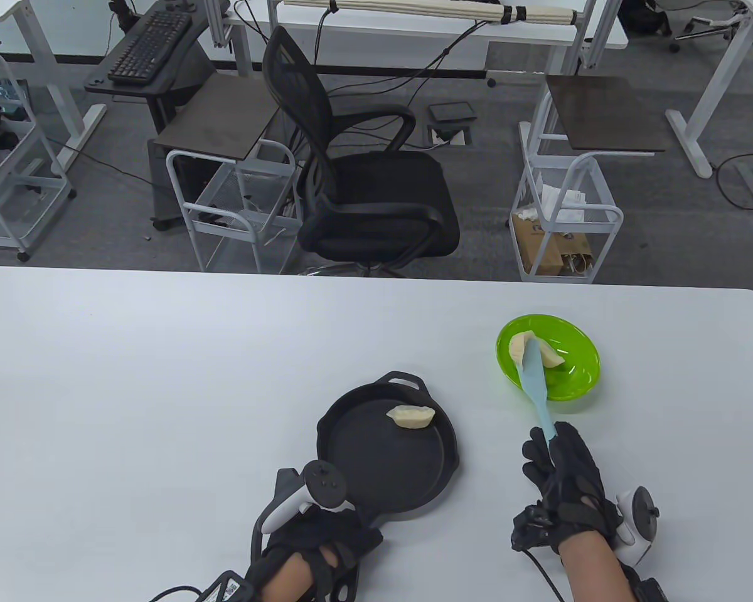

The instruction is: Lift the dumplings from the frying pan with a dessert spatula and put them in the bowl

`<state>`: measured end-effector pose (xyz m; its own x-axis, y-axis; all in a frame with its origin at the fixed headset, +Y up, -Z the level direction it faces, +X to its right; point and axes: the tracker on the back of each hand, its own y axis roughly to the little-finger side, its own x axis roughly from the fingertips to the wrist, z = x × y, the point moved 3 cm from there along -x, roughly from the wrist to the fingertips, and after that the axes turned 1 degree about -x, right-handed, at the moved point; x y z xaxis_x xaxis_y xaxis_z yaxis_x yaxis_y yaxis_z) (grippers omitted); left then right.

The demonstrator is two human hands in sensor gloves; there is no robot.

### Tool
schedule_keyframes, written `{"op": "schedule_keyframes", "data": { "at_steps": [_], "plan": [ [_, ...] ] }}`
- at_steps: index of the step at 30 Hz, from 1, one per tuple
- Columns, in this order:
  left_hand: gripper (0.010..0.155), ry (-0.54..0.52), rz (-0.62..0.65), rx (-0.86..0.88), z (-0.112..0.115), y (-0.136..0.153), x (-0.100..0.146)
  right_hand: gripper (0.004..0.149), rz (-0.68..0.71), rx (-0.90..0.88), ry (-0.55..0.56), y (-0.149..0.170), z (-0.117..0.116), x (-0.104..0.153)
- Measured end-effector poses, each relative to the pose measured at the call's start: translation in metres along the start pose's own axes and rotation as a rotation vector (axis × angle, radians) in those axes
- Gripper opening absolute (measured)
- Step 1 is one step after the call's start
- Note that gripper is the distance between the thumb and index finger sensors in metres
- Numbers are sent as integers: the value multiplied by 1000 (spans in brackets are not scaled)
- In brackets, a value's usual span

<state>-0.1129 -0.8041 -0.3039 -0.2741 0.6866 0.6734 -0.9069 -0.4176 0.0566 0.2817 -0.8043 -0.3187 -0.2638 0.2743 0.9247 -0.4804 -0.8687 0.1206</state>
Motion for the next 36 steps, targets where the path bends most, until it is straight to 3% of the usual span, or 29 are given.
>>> {"op": "schedule_keyframes", "data": {
  "at_steps": [16, 27, 30, 36],
  "plan": [
    [66, 0, 0, 0, 0, 0, 0, 63, 38, -40, 83, -10, 16, -1],
    [66, 0, 0, 0, 0, 0, 0, 62, 53, 59, 80, -16, 25, -9],
    [66, 0, 0, 0, 0, 0, 0, 60, 78, 148, 89, -24, 26, -9],
    [66, 0, 0, 0, 0, 0, 0, 55, 250, 633, 165, -55, 18, -1]
  ]
}}
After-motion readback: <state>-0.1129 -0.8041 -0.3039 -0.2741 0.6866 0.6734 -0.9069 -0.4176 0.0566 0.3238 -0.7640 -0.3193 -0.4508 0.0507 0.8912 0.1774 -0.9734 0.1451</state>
